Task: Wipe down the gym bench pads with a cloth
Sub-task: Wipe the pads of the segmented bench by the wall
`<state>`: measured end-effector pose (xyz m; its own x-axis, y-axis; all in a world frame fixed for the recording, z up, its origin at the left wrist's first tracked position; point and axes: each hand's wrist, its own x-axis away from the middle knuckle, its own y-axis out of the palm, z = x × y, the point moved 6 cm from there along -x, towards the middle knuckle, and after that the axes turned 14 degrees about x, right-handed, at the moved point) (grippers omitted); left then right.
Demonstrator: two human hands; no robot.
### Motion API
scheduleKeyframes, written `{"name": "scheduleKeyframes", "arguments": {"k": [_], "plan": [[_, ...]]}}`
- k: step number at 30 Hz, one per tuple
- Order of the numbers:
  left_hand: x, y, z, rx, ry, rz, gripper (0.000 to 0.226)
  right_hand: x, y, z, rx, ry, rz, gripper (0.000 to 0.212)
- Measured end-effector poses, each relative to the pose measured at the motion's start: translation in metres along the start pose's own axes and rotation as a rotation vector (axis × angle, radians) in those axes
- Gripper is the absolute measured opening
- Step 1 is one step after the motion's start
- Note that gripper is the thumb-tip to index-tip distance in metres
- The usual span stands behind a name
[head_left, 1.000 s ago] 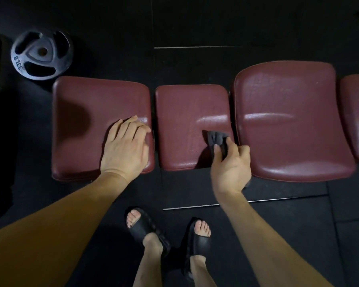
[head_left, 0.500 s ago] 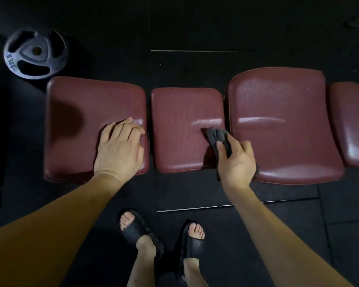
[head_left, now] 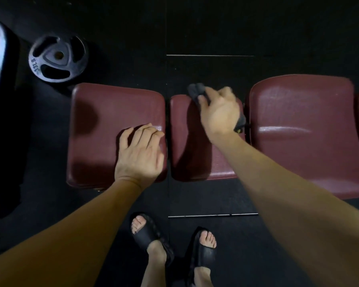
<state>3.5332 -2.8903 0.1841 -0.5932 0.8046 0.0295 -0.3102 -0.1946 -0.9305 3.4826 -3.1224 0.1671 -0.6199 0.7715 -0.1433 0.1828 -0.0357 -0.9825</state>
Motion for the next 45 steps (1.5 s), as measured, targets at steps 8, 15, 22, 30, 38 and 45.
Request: {"name": "scheduleKeyframes", "arguments": {"k": [8,15,22,30,38,45], "plan": [[0.001,-0.001,0.0,-0.005,0.04,0.032,0.051,0.094,-0.01,-0.014,-0.017,-0.494,0.068,0.033],[0.004,-0.003,0.002,0.007,0.107,0.195,0.039,0.003,0.003,-0.057,0.001,-0.296,0.11,0.029],[0.005,-0.004,-0.002,0.054,0.041,0.186,0.042,0.075,-0.004,-0.035,-0.109,-0.44,0.081,0.027],[0.003,-0.004,-0.001,0.064,-0.007,0.045,0.047,0.145,-0.02,-0.003,-0.163,-0.579,0.015,0.021],[0.004,-0.009,0.005,0.135,-0.072,-0.077,0.044,0.162,-0.025,0.075,-0.152,-0.377,-0.103,0.026],[-0.013,0.013,0.077,0.23,-0.023,-0.142,0.043,0.117,-0.035,0.136,-0.052,-0.031,-0.128,0.029]]}}
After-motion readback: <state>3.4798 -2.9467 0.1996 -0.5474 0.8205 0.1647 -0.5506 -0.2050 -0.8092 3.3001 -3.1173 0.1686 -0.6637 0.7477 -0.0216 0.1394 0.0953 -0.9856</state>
